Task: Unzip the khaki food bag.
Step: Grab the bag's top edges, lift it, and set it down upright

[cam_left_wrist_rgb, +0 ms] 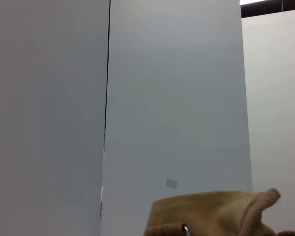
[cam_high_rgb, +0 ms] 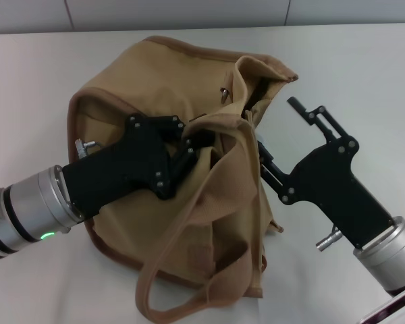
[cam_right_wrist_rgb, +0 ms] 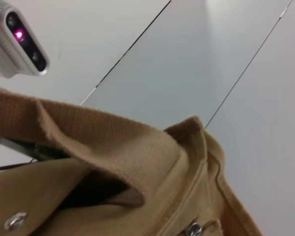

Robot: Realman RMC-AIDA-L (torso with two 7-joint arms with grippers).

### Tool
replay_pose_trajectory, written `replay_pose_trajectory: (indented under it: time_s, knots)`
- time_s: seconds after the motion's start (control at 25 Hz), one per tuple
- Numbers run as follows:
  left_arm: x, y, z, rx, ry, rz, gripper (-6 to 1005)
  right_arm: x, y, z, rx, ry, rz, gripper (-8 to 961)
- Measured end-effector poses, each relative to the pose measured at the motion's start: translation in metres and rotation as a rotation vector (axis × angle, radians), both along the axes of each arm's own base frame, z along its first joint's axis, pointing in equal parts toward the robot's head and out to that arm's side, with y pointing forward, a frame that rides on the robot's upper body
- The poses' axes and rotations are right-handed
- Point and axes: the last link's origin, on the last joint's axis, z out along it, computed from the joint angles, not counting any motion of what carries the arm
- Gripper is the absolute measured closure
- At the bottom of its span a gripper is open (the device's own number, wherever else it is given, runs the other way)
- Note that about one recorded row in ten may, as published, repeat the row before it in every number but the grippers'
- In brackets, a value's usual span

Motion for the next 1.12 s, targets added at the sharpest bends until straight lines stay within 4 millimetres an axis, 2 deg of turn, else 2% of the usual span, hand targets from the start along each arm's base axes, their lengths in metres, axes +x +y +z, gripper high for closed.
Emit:
replay_pose_trajectory:
  time_s: [0.2, 0.6, 1.08, 1.12]
  knots:
    - [0.0004, -0.0006, 0.0004, -0.002, -0.005, -0.003, 902, -0.0011, 0.0022, -0.0055, -0.024, -0.018, -0.009, 275]
    - [0.0009, -0.0011, 0.0007, -0.003, -0.009, -0.006, 898, -0.0048, 0.003, -0.0081, -0.039, -0.021, 0.006, 729]
    - [0.0007, -0.0011, 0.0009, -0.002, -0.009, -0.005, 894, -0.0049, 0.0028, -0.0083, -0.04, -0.023, 0.009, 845]
    - [0.0007, -0.0011, 0.0009, -0.002, -0.009, -0.005, 894, -0.0049, 0.0028, -0.0083, -0.04, -0.023, 0.009, 879]
